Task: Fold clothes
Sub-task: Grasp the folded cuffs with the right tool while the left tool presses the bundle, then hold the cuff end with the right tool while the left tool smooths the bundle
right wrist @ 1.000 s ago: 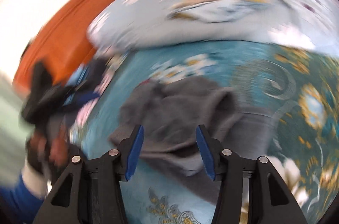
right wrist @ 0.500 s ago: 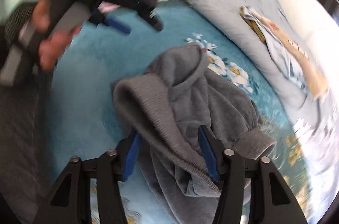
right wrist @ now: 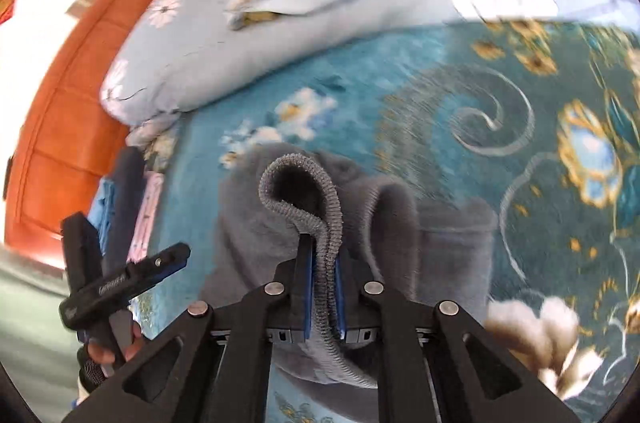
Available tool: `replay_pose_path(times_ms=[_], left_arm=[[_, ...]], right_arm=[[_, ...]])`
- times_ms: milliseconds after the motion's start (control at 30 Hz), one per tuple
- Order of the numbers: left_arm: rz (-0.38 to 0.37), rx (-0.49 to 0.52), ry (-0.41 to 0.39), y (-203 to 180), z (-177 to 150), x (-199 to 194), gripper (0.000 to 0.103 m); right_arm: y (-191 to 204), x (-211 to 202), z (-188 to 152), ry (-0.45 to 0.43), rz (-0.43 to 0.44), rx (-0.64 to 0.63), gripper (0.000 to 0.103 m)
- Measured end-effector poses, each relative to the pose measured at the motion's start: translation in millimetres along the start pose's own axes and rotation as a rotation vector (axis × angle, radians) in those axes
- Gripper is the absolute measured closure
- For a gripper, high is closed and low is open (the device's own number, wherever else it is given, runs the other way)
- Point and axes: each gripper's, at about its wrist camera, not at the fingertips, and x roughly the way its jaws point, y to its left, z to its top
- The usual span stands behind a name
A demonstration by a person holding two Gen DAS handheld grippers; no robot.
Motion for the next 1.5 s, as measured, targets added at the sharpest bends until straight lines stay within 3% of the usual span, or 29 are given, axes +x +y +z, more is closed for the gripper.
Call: replay_pose_path(times_ms=[133,333,467,667,733,800,867,967,1300,1367,1500], left_arm=[[0.049,0.073,0.039,-14,-4,10,0.028],[0.024,-0.001,0.038,-1,-1,8,0.028],[-0.012,-0.094,0.045,16,2,6,0.028],[-0.005,-0.104,0.038,19,2,2,0.028],[-0.004,-0.105,0.034,18,2,3,0.028],[-0.006,-0.113,0.030,20,2,1,0.028],[-0.009,-0.123,0.026,22,2,0,0.028],[-0.016,-0.142,0.017,26,2,-3,0.028],[-0.154,-0.281,-0.081,53,-2,-33,0.028],[-0.173,-0.289,-0.085,54,-2,-35,0.028],[-0.159,-0.242,-0.063,45,-2,-31,0.028]], right_arm=[[1,-3,-3,-0.021,-0.096,-0.035,0.069],[-22,4,1,-0.011,-0.071,0.011,0.053],[-42,14,3,0.015,0.027,0.084,0.045],[-49,21,2,-0.012,0.137,0.170,0.043],[-44,19,1,-0.028,0.163,0.165,0.045],[-37,17,-1,-0.039,0.167,0.153,0.056],[-32,14,-2,-0.041,0.158,0.137,0.075],[-25,12,0,-0.026,0.149,0.142,0.085],[6,-58,-1,-0.105,0.310,0.148,0.088],[-3,-70,-7,-0.119,0.296,0.158,0.088],[-38,-51,-19,-0.062,0.218,0.220,0.088]])
